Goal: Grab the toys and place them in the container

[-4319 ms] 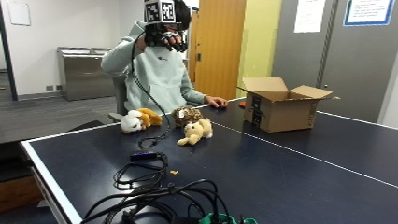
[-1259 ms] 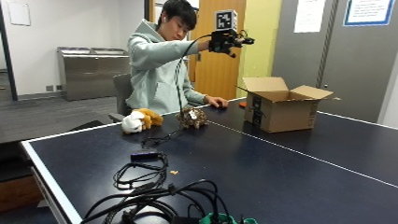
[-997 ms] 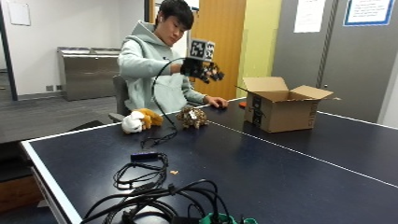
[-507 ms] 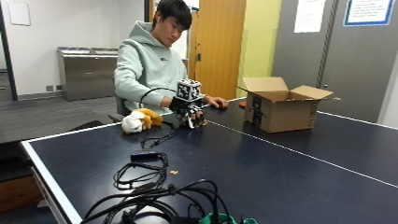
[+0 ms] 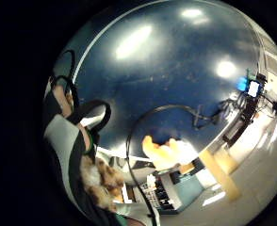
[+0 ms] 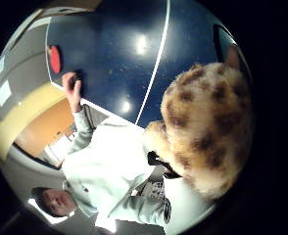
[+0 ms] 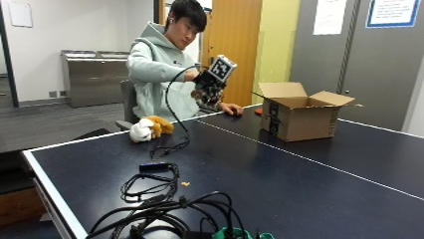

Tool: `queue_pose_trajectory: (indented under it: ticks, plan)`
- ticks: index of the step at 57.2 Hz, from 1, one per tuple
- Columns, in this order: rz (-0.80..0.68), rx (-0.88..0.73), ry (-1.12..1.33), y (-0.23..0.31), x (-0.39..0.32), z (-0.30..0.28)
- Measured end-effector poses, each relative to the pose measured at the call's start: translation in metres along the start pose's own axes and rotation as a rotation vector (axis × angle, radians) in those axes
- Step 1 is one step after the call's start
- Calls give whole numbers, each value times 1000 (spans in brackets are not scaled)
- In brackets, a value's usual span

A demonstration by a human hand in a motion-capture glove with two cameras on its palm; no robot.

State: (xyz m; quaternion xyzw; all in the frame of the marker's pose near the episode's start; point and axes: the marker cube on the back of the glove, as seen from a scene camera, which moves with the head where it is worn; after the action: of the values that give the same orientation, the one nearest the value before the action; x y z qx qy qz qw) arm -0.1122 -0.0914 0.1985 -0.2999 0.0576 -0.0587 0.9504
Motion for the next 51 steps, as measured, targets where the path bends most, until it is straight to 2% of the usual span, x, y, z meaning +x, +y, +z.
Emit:
queue_pose_trajectory:
  ticks: [2, 4, 7, 9, 10, 13, 15, 19, 26, 35, 38, 43, 47, 51]
  plan:
    - [22, 32, -26, 5, -13, -21]
    - [-49, 63, 14, 14, -27, -37]
    - [-360, 118, 162, 35, -57, -55]
    - [-465, 161, 207, 42, -72, -71]
    - [-425, 187, 198, 41, -79, -82]
    - [-175, 275, 118, 31, -101, -117]
    - [-134, 328, 90, 27, -116, -136]
    - [-157, 415, 111, 19, -132, -160]
    - [-248, 558, 1, 6, -176, -192]
    - [-305, 770, -29, -24, -199, -209]
    - [-336, 781, -23, -36, -195, -209]
    - [-298, 744, -98, -56, -172, -210]
    - [-384, 749, -135, -64, -119, -210]
    - [-347, 782, -182, -47, -172, -205]
